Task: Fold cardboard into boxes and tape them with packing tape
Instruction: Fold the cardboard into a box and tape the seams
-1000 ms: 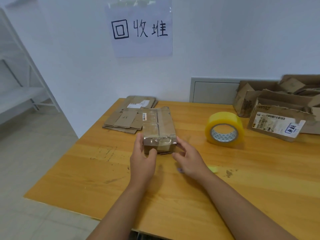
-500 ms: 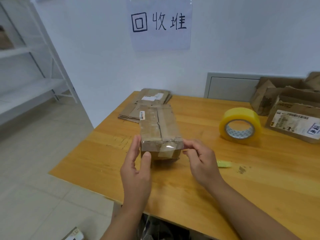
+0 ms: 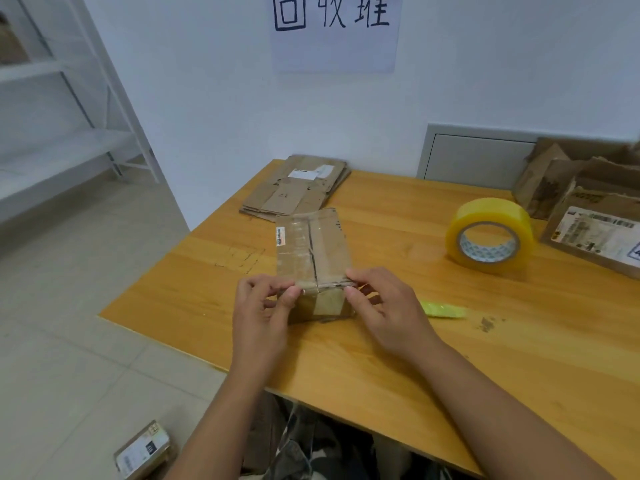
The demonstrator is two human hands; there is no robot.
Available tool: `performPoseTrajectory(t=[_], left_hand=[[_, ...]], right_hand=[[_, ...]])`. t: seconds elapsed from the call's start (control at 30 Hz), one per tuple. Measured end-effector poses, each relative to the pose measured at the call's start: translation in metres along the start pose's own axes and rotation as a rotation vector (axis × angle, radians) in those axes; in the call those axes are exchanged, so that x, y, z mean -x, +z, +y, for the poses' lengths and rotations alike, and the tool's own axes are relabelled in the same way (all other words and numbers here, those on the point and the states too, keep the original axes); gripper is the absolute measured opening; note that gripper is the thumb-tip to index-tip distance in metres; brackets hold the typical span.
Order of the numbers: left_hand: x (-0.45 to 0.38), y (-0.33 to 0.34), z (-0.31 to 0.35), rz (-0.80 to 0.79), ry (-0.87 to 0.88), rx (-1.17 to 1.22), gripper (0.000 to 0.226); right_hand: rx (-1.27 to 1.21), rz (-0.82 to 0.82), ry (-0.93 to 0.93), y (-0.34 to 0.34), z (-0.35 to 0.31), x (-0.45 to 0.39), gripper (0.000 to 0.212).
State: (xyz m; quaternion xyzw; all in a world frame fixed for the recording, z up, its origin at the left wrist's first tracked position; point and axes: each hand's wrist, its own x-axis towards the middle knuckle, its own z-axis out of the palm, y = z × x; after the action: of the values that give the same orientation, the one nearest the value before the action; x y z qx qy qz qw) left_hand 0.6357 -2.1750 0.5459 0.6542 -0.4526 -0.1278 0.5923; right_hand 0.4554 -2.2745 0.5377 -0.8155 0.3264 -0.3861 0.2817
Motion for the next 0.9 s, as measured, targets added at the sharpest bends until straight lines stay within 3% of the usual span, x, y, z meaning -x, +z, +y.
performPoseTrajectory(t=[0.13,0.27,0.47,0.67,0.9], left_hand=[[-0.001,-0.003,-0.002,-0.078,-0.012,-0.015,0.017],[-0.003,0.000,0.002,-0.054,-0.038,-0.010,0.027],[-0.005,0.003,-0.004,-0.039,0.051,-0.094,0.028],[-0.004,0.005,-0.009,-0.051,0.124,-0.222,0.047],[-0.007,0.000,-0.009,-0.079,0.155,-0.329,0.038]], right_hand=[[-0.012,0.057,0.002,0.003,-0.006,-0.008,0.041],[0.031,0.099,-0.054,0.012,-0.010,-0.017,0.042],[0.177,0.057,-0.151,0.010,-0.003,-0.016,0.049],[0.267,0.093,-0.245,0.012,0.000,-0.015,0.042],[0.315,0.093,-0.283,0.012,0.002,-0.014,0.039]])
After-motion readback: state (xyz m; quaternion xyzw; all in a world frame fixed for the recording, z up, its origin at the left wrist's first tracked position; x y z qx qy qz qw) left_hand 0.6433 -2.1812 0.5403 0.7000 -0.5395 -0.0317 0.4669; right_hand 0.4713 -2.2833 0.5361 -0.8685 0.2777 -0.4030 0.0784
